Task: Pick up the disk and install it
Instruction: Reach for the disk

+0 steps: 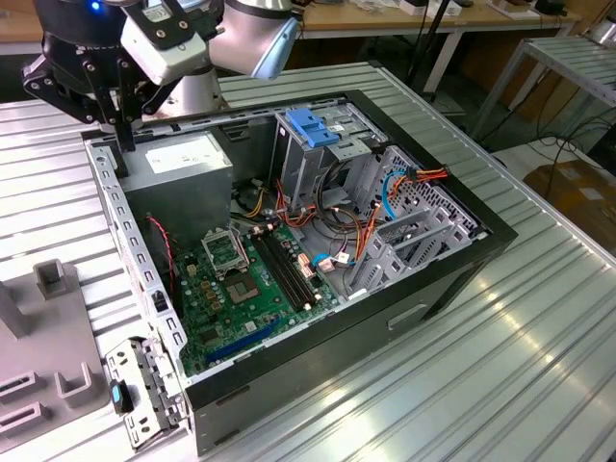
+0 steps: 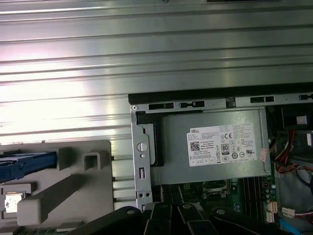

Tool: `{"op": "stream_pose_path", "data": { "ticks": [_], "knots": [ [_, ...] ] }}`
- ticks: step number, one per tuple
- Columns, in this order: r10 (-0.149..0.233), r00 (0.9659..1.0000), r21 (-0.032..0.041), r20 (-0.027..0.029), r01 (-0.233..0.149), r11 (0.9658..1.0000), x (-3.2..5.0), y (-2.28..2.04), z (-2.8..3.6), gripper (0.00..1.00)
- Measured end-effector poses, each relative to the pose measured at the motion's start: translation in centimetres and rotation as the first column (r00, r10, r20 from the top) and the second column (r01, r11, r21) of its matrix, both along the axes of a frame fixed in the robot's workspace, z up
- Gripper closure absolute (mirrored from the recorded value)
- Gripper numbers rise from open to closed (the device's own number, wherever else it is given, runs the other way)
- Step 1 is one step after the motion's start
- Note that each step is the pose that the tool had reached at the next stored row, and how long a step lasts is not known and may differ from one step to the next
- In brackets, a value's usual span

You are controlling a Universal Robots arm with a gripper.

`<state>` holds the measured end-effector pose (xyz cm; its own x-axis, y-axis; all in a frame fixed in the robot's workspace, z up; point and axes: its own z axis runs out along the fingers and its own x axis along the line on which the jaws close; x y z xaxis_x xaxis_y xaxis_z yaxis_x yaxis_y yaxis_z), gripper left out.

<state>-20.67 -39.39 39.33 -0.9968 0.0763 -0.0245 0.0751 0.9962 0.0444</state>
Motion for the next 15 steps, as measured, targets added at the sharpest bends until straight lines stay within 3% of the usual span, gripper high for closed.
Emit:
{"op": "stream_pose_path", "data": {
  "ticks": [15],
  "knots": [
    [0.0, 1.0, 0.0, 0.0, 0.0, 1.0, -1.37, 0.02, 0.0, 0.89]
  ]
}}
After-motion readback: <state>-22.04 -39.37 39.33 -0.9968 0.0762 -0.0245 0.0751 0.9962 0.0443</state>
